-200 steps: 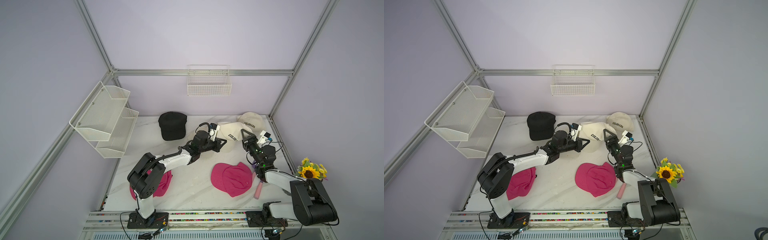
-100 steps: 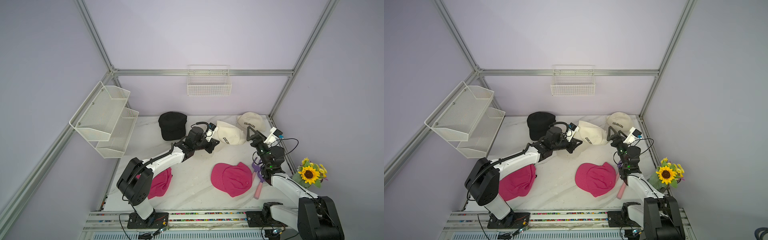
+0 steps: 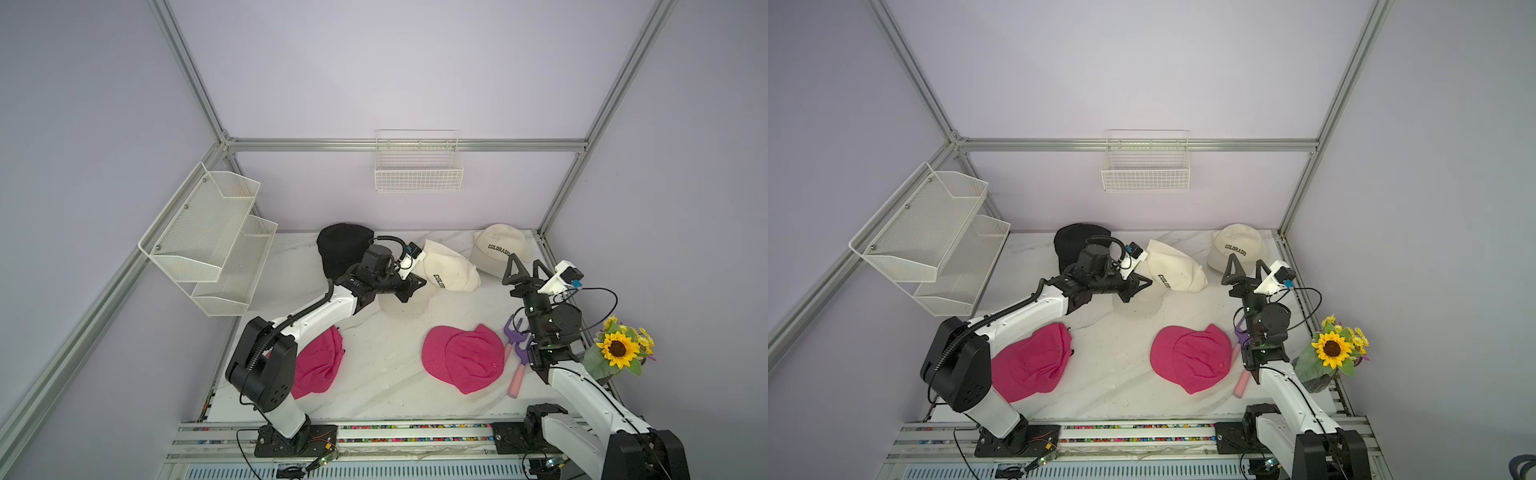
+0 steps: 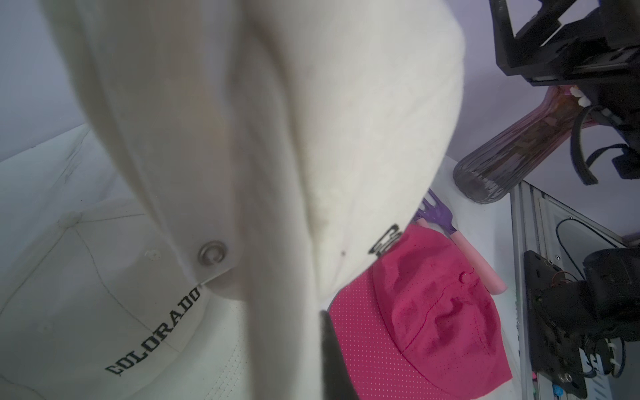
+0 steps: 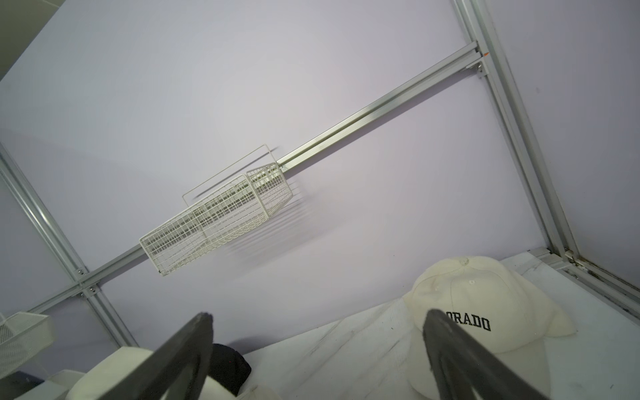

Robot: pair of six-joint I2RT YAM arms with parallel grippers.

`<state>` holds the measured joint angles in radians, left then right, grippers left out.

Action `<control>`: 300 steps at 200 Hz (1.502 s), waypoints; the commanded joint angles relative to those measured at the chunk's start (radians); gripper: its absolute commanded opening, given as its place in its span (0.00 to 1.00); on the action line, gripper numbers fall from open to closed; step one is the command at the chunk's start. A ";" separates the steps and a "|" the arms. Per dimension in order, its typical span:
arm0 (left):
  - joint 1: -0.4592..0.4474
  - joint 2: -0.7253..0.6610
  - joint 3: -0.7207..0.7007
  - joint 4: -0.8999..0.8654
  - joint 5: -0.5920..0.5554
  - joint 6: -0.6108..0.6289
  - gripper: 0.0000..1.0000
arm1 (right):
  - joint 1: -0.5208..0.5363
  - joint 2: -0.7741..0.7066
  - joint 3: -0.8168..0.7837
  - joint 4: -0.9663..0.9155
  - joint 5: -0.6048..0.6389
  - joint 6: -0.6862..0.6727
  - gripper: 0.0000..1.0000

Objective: Stack the baseball caps by color
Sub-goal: Pick up the baseball cap from the center of the board.

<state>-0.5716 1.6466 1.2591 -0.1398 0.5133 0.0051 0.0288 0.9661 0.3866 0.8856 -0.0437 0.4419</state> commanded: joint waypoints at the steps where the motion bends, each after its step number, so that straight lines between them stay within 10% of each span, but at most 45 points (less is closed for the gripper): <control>1: 0.007 -0.030 0.091 -0.080 0.105 0.133 0.00 | -0.004 -0.027 0.019 0.034 -0.231 -0.085 0.97; 116: 0.088 0.048 0.433 -0.590 0.294 0.452 0.00 | -0.001 -0.015 0.071 0.064 -0.767 -0.103 0.97; 201: 0.095 0.100 0.537 -0.612 0.419 0.464 0.00 | 0.073 0.114 0.105 0.134 -0.834 -0.141 0.97; 300: 0.109 0.139 0.533 -0.488 0.213 0.333 0.00 | 0.237 0.068 0.154 0.053 -0.819 -0.364 0.72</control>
<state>-0.4770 1.8297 1.8122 -0.7246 0.7433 0.3840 0.2592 1.0870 0.5419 0.9688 -0.8871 0.1539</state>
